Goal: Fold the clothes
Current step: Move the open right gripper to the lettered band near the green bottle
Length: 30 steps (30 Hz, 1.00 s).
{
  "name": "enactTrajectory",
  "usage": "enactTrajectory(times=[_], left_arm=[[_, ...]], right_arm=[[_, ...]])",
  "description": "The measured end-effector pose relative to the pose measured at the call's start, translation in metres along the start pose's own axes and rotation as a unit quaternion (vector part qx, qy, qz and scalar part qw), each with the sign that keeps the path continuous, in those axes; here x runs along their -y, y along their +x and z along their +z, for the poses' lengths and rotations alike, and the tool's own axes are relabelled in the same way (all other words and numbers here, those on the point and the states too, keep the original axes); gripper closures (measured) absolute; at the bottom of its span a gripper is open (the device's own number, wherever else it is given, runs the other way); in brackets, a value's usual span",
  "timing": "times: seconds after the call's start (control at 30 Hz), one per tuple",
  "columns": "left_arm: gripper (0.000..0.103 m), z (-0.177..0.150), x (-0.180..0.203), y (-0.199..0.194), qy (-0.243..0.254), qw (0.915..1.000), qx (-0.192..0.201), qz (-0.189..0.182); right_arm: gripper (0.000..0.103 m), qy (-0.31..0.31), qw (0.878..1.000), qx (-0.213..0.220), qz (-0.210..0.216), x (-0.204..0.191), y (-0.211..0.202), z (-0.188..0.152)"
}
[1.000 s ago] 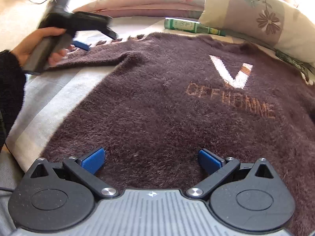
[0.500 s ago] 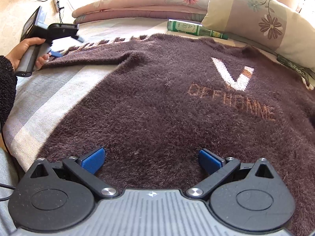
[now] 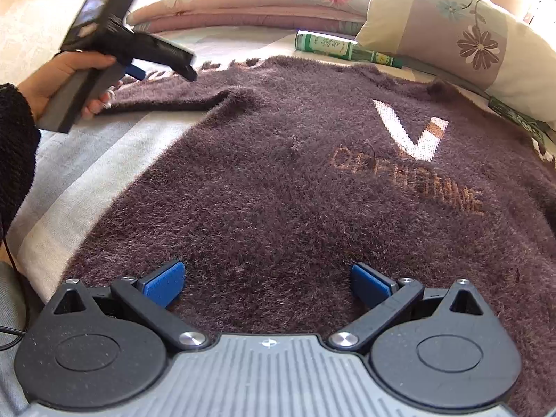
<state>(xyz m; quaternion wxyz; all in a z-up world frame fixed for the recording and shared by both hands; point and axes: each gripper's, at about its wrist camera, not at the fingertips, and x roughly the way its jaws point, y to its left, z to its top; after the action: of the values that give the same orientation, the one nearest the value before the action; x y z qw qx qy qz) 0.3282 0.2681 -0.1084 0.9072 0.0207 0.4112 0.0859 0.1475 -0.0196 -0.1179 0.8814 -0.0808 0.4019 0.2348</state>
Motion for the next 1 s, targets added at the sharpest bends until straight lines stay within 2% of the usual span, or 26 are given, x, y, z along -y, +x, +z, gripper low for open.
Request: enactTrajectory(times=[0.17, 0.27, 0.37, 0.47, 0.57, 0.63, 0.77, 0.87, 0.93, 1.0], left_arm=[[0.000, -0.003, -0.038, -0.002, -0.076, 0.9968, -0.014, -0.021], [0.001, -0.005, -0.061, -0.009, -0.109, 0.9940, -0.012, 0.004], [0.001, -0.009, -0.072, -0.014, -0.134, 0.9908, -0.002, -0.019], [0.001, -0.012, -0.078, -0.013, -0.152, 0.9874, 0.000, -0.043], [0.001, -0.011, -0.077, -0.013, -0.142, 0.9897, 0.002, -0.016], [0.001, -0.011, -0.080, -0.014, -0.142, 0.9898, 0.004, -0.010], [0.001, -0.011, -0.086, -0.017, -0.146, 0.9893, 0.008, -0.007], [0.001, -0.011, -0.091, -0.019, -0.149, 0.9888, 0.012, -0.004], [0.001, -0.010, -0.096, -0.021, -0.161, 0.9868, 0.017, -0.007], [0.001, -0.010, -0.101, -0.023, -0.177, 0.9839, 0.016, -0.015]], right_arm=[[0.000, 0.021, 1.000, 0.018, -0.007, 0.023, -0.012, 0.033], [0.000, 0.005, 0.999, 0.044, -0.017, 0.033, -0.007, 0.076], [0.000, -0.010, 0.997, 0.070, -0.026, 0.041, 0.004, 0.123], [0.000, 0.008, 0.998, 0.065, -0.022, 0.044, 0.043, 0.176], [0.000, 0.042, 0.998, 0.037, -0.016, 0.046, 0.099, 0.221], [0.000, 0.054, 0.998, 0.020, -0.028, 0.051, 0.136, 0.241], [0.000, 0.021, 0.992, -0.033, -0.117, 0.050, 0.209, 0.256], [0.000, 0.047, 0.991, -0.041, -0.114, 0.058, 0.238, 0.256], [0.000, 0.086, 0.990, -0.039, -0.105, 0.065, 0.245, 0.263], [0.000, 0.098, 0.989, -0.042, -0.103, 0.068, 0.251, 0.270]])
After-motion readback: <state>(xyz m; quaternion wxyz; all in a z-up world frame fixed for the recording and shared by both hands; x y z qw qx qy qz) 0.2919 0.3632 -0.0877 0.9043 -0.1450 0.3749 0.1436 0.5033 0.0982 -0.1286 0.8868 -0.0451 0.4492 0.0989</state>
